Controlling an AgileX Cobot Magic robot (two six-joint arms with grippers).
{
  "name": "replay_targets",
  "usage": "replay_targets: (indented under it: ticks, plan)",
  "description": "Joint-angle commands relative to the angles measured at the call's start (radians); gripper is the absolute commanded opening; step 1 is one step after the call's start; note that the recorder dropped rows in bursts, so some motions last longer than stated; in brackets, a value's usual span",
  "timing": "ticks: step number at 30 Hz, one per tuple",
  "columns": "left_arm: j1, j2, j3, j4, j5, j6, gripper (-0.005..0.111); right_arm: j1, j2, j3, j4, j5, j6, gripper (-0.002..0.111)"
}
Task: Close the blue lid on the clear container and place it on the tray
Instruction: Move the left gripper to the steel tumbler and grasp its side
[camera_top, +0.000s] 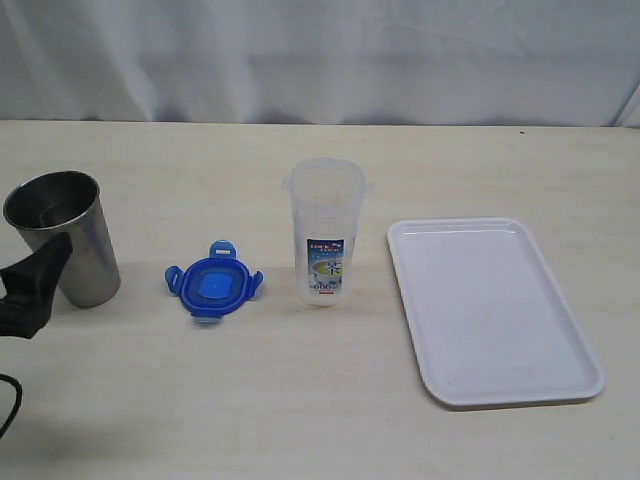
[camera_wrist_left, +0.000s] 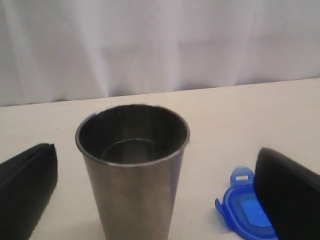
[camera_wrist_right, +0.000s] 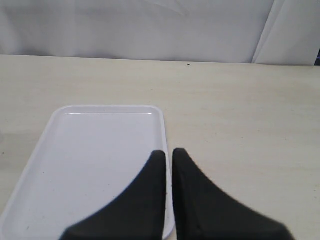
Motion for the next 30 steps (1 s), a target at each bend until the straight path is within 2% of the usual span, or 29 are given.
replay_targets:
  ticks: [1,9,30]
  plan:
    - [0.000,0.101,-0.003,0.000,-0.036,0.031,0.105,-0.006,-0.004,0.003,0.002,0.002,0.004,0.005]
    - [0.000,0.255,-0.104,0.079,-0.036,0.029,0.105,-0.006,-0.004,0.003,0.002,0.002,0.004,0.005]
    - [0.000,0.481,-0.261,-0.004,-0.036,0.031,0.105,-0.006,-0.004,0.003,0.002,0.002,0.004,0.005]
